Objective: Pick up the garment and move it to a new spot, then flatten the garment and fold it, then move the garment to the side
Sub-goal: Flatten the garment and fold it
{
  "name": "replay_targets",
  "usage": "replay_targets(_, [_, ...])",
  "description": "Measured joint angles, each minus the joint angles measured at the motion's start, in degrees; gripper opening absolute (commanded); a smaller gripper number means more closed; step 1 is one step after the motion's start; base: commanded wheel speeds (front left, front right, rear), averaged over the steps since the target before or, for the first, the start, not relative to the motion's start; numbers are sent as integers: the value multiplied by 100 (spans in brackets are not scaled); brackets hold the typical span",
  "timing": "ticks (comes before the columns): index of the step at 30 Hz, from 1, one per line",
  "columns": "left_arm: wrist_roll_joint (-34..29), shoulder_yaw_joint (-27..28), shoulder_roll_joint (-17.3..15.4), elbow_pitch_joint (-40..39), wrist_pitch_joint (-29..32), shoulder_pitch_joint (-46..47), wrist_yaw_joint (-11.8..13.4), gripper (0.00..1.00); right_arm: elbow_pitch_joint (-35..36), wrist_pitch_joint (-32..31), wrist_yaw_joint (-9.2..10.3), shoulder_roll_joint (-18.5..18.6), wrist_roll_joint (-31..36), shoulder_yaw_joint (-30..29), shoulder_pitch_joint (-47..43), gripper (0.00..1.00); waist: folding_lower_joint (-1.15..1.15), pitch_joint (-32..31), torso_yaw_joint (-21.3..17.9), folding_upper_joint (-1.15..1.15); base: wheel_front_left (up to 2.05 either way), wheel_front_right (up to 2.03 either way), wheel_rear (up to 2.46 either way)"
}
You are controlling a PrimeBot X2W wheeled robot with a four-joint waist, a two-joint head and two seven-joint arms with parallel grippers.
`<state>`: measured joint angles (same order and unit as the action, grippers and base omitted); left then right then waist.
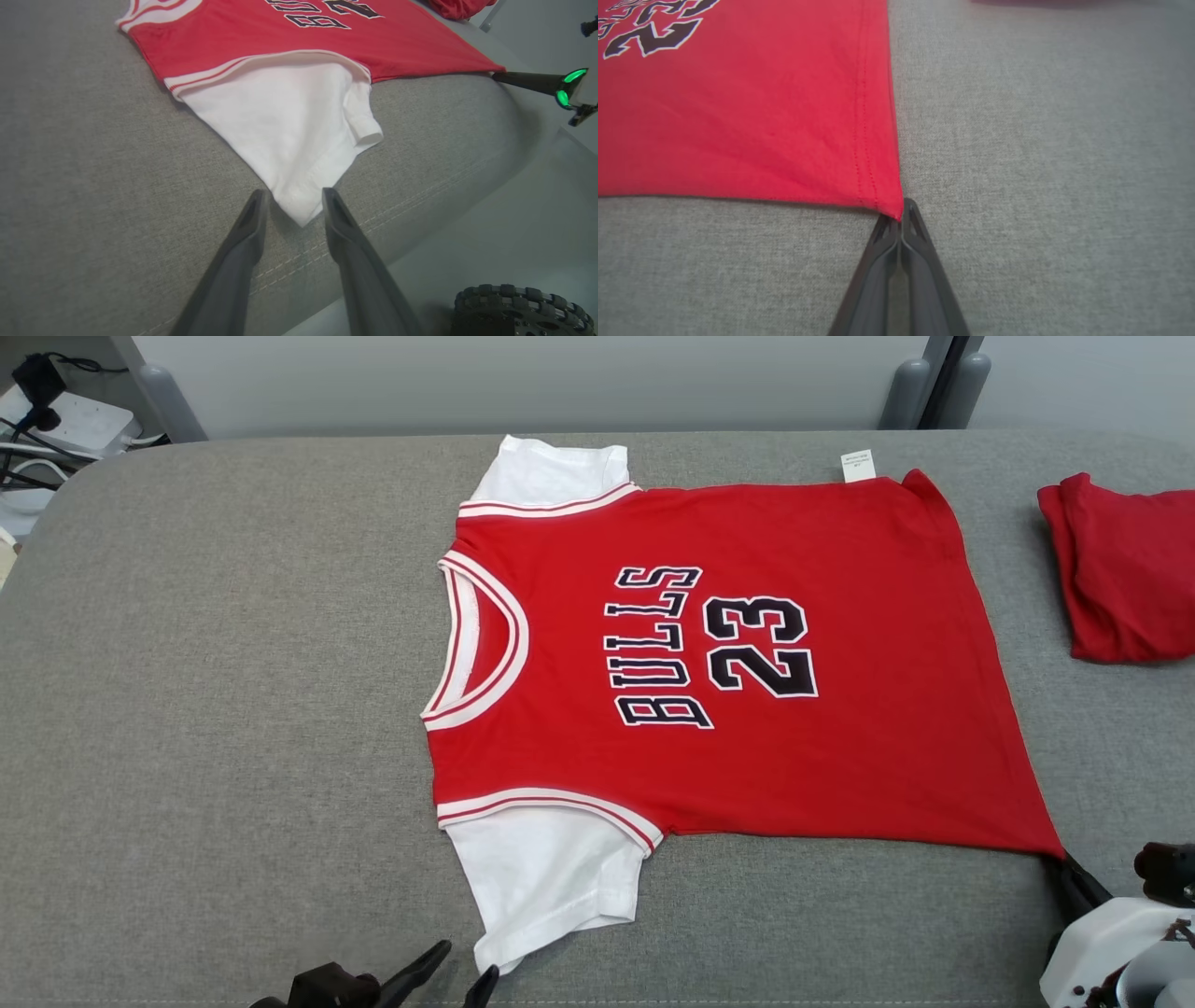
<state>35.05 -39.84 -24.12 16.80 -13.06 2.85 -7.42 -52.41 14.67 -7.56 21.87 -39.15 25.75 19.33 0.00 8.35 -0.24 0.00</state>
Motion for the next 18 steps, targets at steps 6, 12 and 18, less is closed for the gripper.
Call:
replay_targets(6, [-24, 119, 156, 294, -11, 114, 381, 100, 64, -3, 0, 7, 229, -647, -125, 100, 0, -95, -33, 0, 0, 0, 0])
replay_targets(12, [22, 1012, 332, 12, -116, 96, 980, 100, 821, -4, 0, 49, 869, -1680, -324, 100, 0, -244, -62, 0, 0, 0, 0])
replay_targets(18, [-299, 2431, 1081, -1057, -144, -118, 1289, 100, 2449, -3, 7, -433, 1693, -2538, -732, 100, 0, -434, -104, 0, 0, 0, 0])
